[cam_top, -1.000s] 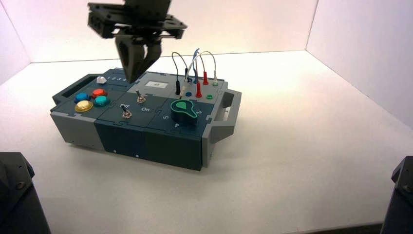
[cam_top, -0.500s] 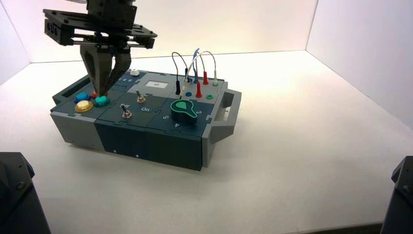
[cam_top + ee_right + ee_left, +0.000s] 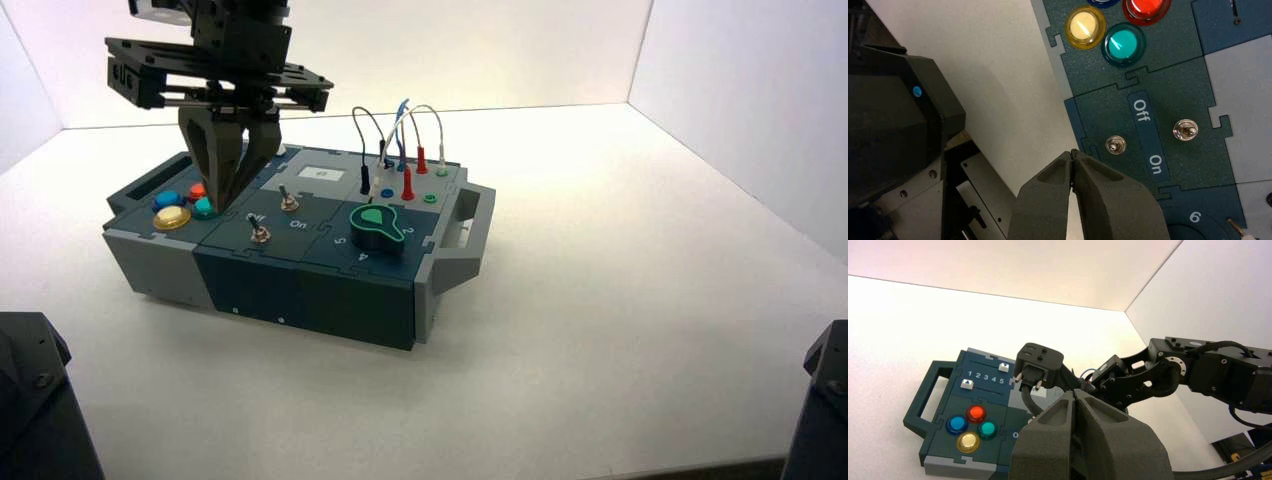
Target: Flip the bottom switch on with the right gripper.
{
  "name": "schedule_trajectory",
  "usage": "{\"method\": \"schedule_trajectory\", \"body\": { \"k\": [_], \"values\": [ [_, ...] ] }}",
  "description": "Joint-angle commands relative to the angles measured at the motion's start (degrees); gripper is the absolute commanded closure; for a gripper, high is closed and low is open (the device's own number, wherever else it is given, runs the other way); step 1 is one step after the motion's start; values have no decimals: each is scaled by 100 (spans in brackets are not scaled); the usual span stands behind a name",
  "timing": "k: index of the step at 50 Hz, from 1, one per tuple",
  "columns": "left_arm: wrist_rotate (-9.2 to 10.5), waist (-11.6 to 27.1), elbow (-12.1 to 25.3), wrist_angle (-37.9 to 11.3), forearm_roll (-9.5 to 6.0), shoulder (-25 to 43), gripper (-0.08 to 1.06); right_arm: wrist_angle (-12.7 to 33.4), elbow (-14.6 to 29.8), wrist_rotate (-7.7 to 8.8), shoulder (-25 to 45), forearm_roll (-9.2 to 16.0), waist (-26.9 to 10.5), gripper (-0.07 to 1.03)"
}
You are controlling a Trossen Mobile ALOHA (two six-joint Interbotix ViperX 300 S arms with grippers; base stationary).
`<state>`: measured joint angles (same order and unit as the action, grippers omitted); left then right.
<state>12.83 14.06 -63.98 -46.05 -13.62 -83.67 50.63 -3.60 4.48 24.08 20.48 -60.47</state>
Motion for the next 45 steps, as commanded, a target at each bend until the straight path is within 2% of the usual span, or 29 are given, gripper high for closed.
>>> {"method": "schedule_trajectory", "body": {
  "k": [1,22,45],
  "values": [
    [-9,-44,149,26,9,44,101,-9,132,9,-70,35,-18,98],
    [-44,-44,132,26,18,88,101,-18,185,35,105,44,9,98],
    [-79,-44,141,44,26,220,101,193,642,70,325,44,53,99]
  ]
}}
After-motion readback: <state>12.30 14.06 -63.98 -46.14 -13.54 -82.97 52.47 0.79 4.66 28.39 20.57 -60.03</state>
